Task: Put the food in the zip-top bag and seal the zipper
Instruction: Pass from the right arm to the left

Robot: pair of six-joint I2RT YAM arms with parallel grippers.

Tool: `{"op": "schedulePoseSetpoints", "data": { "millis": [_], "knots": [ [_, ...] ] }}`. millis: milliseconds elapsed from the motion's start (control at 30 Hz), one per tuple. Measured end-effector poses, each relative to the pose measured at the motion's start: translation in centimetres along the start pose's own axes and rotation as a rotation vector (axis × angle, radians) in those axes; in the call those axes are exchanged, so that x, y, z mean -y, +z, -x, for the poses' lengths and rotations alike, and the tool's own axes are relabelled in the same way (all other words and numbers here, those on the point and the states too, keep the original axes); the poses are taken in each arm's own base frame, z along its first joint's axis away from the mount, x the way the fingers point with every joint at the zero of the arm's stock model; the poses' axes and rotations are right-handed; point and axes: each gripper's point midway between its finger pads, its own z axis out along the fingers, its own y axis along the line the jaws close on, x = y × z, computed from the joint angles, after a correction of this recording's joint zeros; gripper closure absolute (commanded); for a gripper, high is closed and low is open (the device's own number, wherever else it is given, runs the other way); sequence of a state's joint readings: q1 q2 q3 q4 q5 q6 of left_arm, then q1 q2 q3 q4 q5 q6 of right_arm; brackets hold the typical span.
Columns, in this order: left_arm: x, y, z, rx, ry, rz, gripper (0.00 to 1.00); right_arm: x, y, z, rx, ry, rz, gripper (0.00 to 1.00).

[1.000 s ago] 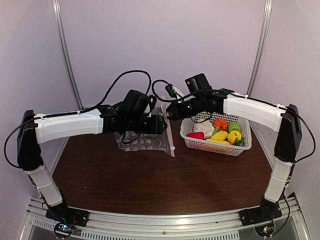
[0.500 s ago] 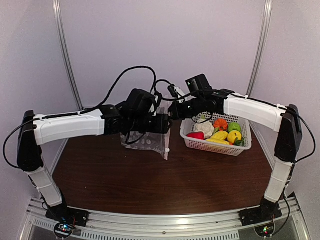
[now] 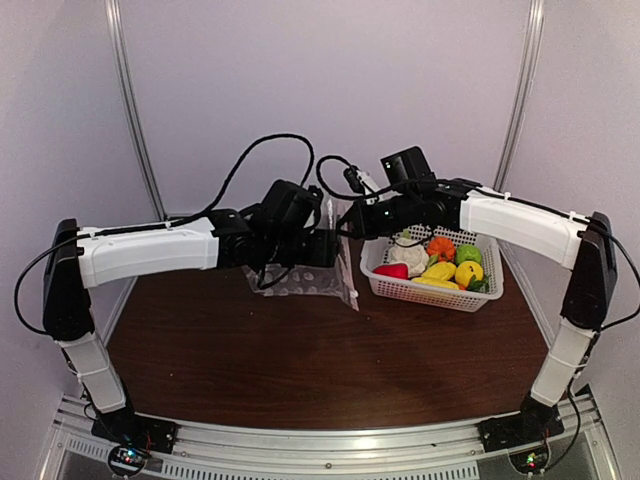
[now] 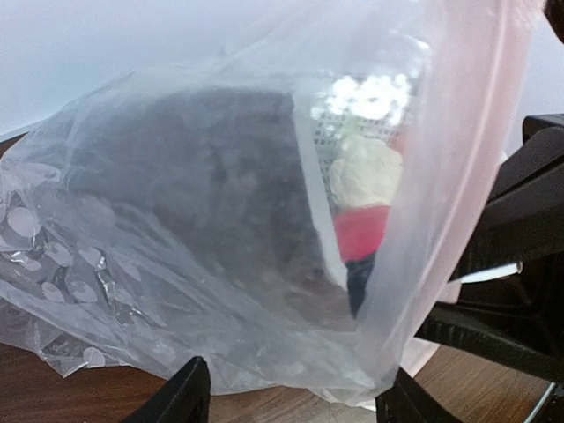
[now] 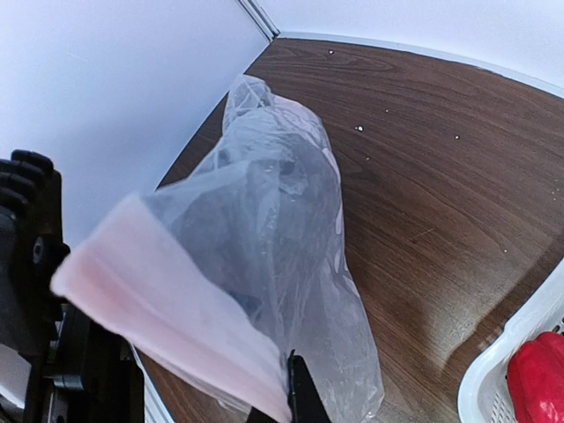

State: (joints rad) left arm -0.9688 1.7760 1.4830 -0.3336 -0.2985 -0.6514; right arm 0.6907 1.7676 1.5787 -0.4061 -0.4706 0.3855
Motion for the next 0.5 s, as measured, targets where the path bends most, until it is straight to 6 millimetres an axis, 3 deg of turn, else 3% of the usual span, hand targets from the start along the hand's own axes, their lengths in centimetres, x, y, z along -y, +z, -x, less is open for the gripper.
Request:
{"op": "schedulePoseSetpoints", "data": {
  "millis": [133,233,367,500],
  "knots": [
    [1.2,-0.1,0.3,0.018,0.006,-0.040,0.37,0.0,0.0,0.1,0.006,0.006,0.002,1.00],
    [1.5,-0.2,0.3,0.025,0.010,-0.047,0.44,0.1,0.1,-0.1,0.004,0.012,0.002,1.00],
    [1.3,-0.1,0.4,0.030,0.015,-0.018,0.60,0.1,-0.1,-0.3,0.002,0.021,0.003,1.00],
    [0.7,0.5,0.9,0.044,0.014,0.037,0.85,-0.2,-0.6,-0.4,0.009,0.027,0.008,1.00]
  ]
}}
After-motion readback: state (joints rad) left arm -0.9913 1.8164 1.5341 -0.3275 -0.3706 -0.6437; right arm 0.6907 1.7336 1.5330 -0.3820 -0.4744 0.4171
